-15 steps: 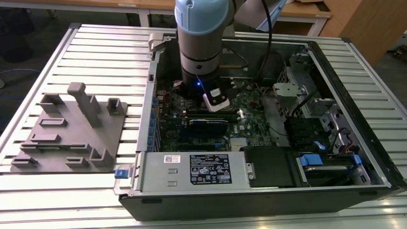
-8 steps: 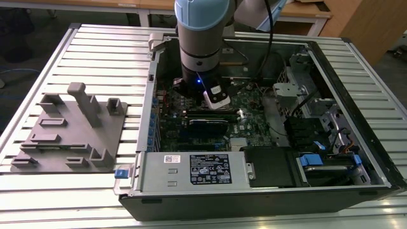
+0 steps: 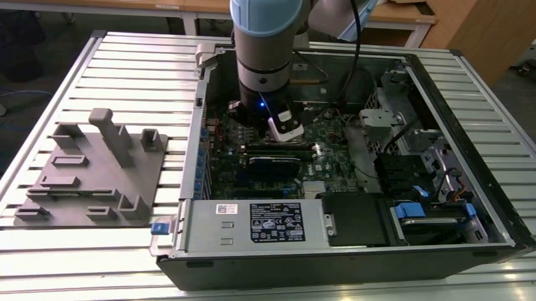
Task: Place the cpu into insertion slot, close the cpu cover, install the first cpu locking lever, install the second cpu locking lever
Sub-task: 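Install the second cpu locking lever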
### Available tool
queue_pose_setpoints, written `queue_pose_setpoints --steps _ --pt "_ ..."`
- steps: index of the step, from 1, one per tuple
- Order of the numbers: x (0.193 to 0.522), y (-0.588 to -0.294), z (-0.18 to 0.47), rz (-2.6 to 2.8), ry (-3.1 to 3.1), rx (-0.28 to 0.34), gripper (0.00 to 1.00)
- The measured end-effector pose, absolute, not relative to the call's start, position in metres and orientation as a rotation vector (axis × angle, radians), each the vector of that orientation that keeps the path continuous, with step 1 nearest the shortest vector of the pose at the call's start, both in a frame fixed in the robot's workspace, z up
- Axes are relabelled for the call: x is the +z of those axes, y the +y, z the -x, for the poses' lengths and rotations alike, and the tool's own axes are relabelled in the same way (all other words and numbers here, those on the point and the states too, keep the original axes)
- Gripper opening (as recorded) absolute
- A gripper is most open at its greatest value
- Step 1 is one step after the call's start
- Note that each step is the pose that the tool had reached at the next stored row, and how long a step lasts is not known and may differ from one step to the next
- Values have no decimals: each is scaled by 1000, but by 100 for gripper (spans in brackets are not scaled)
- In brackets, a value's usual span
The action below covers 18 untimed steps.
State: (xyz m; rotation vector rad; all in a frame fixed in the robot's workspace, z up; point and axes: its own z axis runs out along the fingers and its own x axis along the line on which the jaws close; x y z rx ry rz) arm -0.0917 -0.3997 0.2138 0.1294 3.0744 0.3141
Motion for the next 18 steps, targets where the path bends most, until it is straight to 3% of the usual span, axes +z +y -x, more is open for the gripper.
queue_pose_setpoints --steps 9,18 --pt "214 -398 85 -130 3074 311 10" --pt "214 -388 78 -130 3078 248 10"
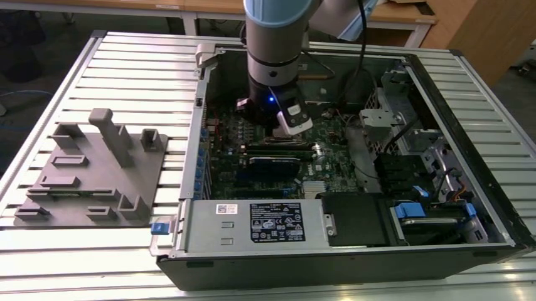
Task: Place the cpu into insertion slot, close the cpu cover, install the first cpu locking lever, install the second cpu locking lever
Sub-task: 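Install the second cpu locking lever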
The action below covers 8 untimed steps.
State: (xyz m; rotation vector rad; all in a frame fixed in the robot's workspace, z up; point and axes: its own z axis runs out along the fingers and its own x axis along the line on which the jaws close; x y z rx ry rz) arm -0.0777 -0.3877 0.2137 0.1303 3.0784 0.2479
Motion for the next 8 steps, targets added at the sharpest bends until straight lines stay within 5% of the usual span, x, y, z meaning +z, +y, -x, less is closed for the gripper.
queue_pose_setpoints --steps 8 --pt "214 -384 69 -130 3078 248 10"
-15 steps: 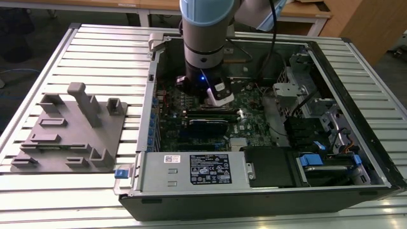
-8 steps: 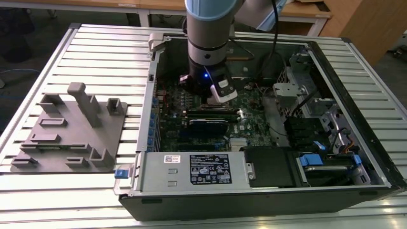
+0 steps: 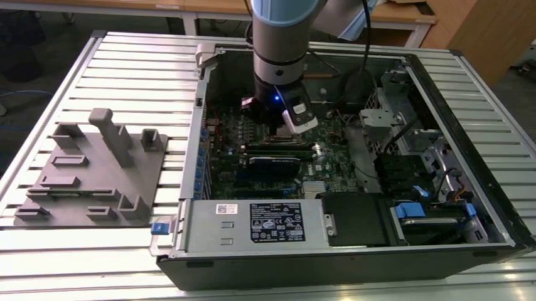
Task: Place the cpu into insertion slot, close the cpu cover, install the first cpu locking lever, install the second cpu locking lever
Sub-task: 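Install the second cpu locking lever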
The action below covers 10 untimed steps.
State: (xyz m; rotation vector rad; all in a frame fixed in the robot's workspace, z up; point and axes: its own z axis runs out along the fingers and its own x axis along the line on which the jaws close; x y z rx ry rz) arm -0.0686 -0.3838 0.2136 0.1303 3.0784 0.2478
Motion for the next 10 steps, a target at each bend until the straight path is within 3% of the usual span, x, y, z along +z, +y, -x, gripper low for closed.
queue_pose_setpoints --steps 10 --pt "214 -383 69 -130 3078 248 10"
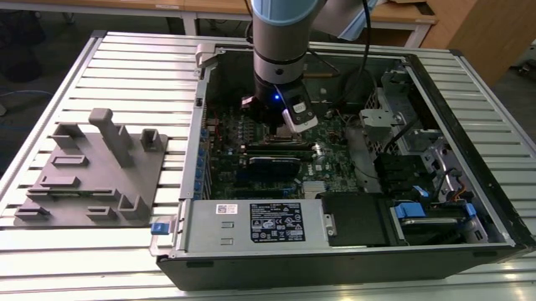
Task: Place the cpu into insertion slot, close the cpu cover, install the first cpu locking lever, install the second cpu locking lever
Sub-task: 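Install the second cpu locking lever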
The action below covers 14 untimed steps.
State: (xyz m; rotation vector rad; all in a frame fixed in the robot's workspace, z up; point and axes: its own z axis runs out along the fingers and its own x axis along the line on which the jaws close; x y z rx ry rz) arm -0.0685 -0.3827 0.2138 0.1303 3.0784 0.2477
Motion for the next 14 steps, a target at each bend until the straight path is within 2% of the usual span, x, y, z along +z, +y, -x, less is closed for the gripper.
queue_pose_setpoints --steps 6,14 --pt "214 -383 69 -130 3078 247 10" --pt "214 -382 69 -129 3082 179 10"
